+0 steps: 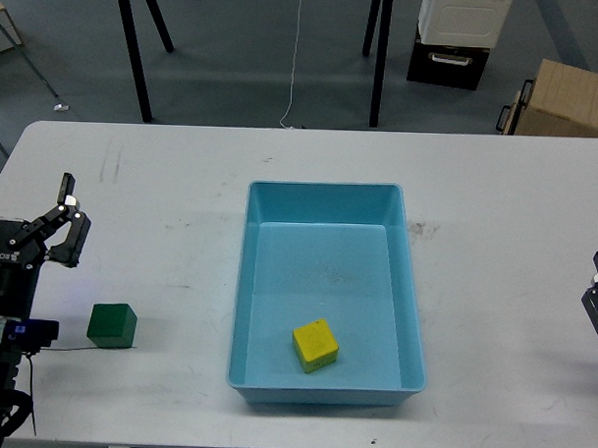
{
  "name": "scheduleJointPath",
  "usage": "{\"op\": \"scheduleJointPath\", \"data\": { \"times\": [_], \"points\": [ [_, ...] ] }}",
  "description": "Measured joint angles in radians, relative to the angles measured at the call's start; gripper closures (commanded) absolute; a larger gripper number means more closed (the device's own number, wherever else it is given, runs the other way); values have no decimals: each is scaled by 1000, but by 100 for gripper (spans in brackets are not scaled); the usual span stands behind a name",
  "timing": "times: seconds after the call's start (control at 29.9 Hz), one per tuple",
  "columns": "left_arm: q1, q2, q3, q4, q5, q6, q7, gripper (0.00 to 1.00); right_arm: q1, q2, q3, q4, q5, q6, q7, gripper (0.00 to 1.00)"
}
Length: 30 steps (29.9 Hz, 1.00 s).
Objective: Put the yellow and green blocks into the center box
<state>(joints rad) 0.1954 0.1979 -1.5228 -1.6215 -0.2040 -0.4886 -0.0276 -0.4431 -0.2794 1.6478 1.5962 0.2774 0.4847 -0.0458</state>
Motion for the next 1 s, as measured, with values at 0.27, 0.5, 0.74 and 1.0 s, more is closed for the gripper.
{"op": "scheduleJointPath", "data": {
  "times": [0.27,0.5,0.74,1.0],
  "points": [
    [-132,242,-86,64,40,0,23,0,5,-30,-2,1,-8,-9,0,0],
    [-326,566,169,135,92,0,5,0,15,-20,-6,8,-13,-8,0,0],
    [-676,840,601,124,261,0,13,0,43,-12,-13,34,-14,-4,0,0],
    [-1214,958,1246,3,644,-1,20,0,55,14,-56,23,-30,-4,0,0]
  ]
}}
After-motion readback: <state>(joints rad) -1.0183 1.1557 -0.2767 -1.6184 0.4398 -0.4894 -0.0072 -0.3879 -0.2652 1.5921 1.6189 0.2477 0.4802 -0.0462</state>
